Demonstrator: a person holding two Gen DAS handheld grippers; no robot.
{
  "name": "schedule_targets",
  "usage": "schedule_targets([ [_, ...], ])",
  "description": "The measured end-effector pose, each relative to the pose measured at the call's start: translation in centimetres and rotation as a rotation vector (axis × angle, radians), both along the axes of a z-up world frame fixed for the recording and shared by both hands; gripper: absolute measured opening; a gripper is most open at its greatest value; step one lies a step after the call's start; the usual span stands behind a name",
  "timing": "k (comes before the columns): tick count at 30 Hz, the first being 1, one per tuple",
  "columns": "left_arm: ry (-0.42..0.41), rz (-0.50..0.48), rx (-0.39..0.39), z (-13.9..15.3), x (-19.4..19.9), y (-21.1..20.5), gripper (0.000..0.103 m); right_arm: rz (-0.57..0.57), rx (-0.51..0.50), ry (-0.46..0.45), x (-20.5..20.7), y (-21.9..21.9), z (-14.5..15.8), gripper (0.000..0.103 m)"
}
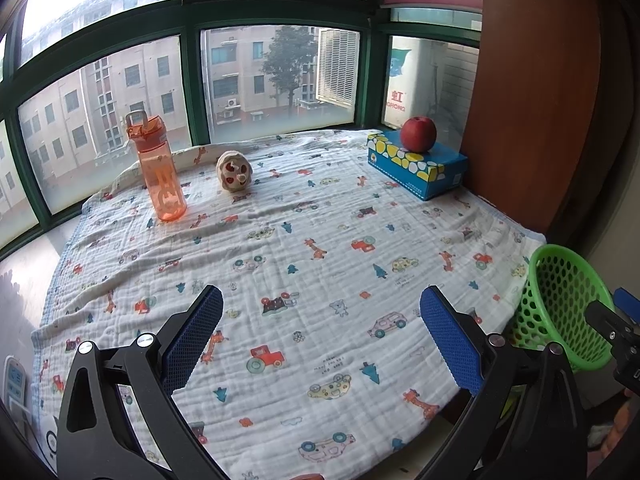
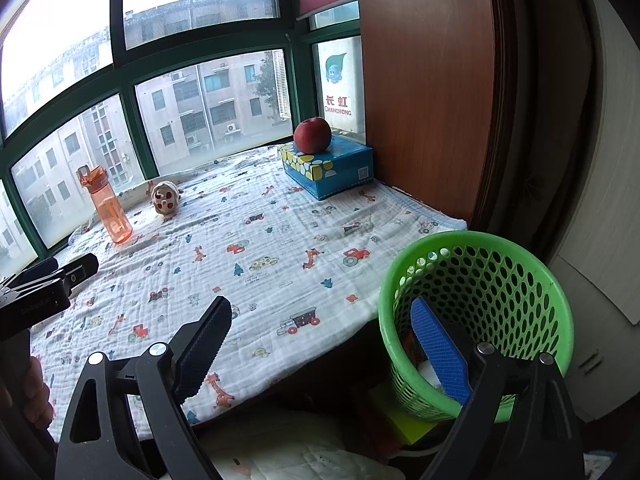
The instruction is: Collect trash
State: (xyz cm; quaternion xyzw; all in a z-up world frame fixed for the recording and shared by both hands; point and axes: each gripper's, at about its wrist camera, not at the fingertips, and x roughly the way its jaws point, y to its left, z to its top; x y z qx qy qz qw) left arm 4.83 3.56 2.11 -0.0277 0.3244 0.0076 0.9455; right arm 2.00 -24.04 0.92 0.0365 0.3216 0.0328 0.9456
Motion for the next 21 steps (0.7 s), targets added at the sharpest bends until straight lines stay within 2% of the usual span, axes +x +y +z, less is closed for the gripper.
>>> schedule_targets([
  [21,0.003,0.008,0.0,-0.21,-0.14,-0.14,0.097,-0.008,0.0,-0.001,-0.04,0.03,-0.07,0.088],
])
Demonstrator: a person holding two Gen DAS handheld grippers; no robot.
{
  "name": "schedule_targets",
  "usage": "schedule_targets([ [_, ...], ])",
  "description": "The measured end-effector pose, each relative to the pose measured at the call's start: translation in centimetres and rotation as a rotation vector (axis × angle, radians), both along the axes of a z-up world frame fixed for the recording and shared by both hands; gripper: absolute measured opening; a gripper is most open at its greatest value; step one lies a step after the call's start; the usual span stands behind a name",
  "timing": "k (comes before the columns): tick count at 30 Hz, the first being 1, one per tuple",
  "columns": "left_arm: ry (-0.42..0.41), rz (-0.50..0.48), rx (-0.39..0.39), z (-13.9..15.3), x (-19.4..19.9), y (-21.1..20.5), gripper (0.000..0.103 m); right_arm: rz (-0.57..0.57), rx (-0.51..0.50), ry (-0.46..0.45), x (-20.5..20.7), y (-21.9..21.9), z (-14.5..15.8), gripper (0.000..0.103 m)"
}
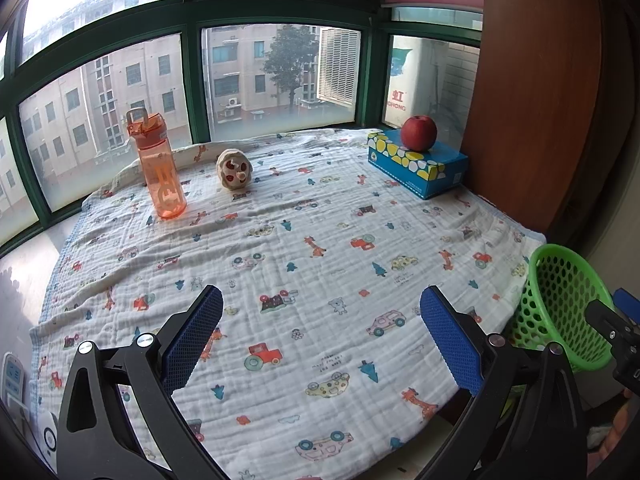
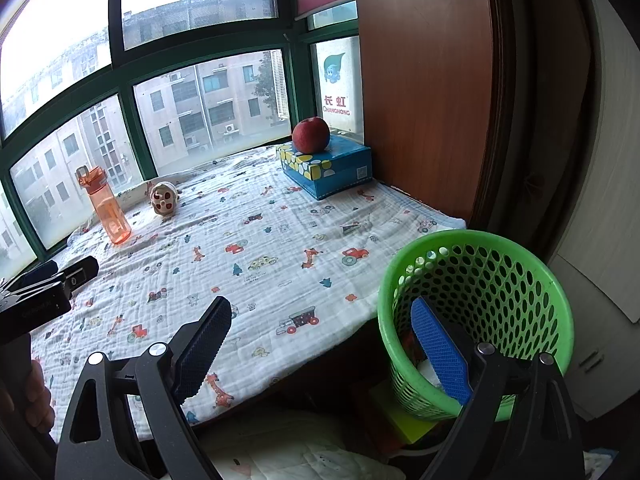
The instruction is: Collect trash
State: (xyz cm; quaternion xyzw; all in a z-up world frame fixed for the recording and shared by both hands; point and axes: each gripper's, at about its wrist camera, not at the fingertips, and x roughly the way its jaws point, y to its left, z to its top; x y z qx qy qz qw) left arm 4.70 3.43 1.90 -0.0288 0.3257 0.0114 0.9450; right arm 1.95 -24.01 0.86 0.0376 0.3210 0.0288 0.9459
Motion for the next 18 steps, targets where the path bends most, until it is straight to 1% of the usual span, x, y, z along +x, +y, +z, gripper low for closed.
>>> schedule_targets([
  [13,-0.001,-0.001,-0.002,-0.12,-0.08,-0.28,0.097,0.0,0.001,0.0,-0.06,0.01,-0.05,0.088],
  [18,-0.017,-0.004,0.002,-0.15,-0.2,-0.56,0.097,-0.002,0.003,0.001,-0.09,0.05,-0.1,0.088],
])
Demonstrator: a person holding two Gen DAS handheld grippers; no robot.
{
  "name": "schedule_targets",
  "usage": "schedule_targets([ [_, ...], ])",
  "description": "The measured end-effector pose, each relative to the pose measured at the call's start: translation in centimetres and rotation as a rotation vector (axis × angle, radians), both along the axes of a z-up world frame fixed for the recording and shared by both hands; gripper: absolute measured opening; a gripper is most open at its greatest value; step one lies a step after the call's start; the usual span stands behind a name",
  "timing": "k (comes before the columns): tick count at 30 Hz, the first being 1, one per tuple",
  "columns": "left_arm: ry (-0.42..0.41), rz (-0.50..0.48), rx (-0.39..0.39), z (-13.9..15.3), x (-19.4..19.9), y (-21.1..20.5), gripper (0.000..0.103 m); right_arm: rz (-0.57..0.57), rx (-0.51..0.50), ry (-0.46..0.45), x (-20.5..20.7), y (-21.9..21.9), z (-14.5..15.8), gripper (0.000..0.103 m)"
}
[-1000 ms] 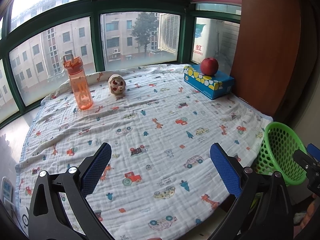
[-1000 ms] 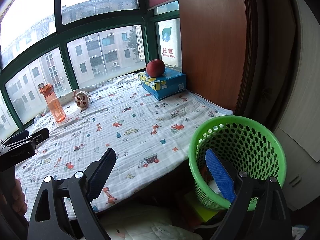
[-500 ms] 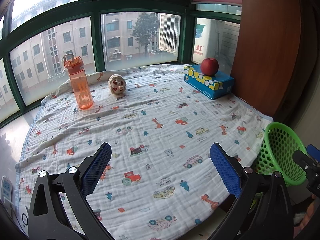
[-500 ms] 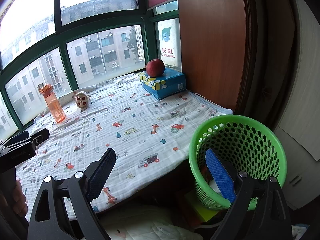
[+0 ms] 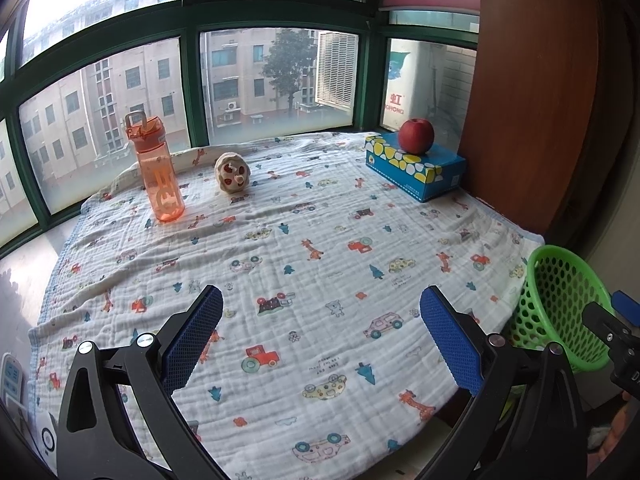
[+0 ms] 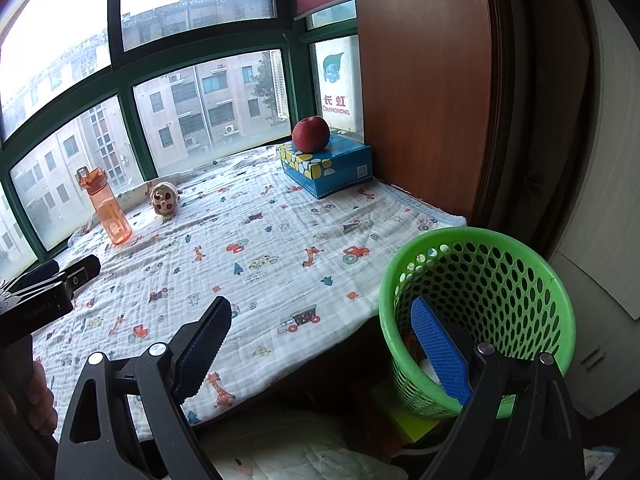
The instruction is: Collect trash
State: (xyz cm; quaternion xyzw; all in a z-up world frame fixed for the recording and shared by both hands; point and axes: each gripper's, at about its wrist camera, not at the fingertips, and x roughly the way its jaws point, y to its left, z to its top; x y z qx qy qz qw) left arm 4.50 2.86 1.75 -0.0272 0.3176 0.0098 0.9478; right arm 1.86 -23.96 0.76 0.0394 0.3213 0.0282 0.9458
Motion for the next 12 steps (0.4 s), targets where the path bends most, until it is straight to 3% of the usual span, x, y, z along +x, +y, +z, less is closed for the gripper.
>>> schedule_targets([
  [12,0.013,0.005,-0.004,-0.08,0.14,0.19,0.098,-0.015,0.008,-0.001,-0.12,-0.02,-0.2,0.088],
])
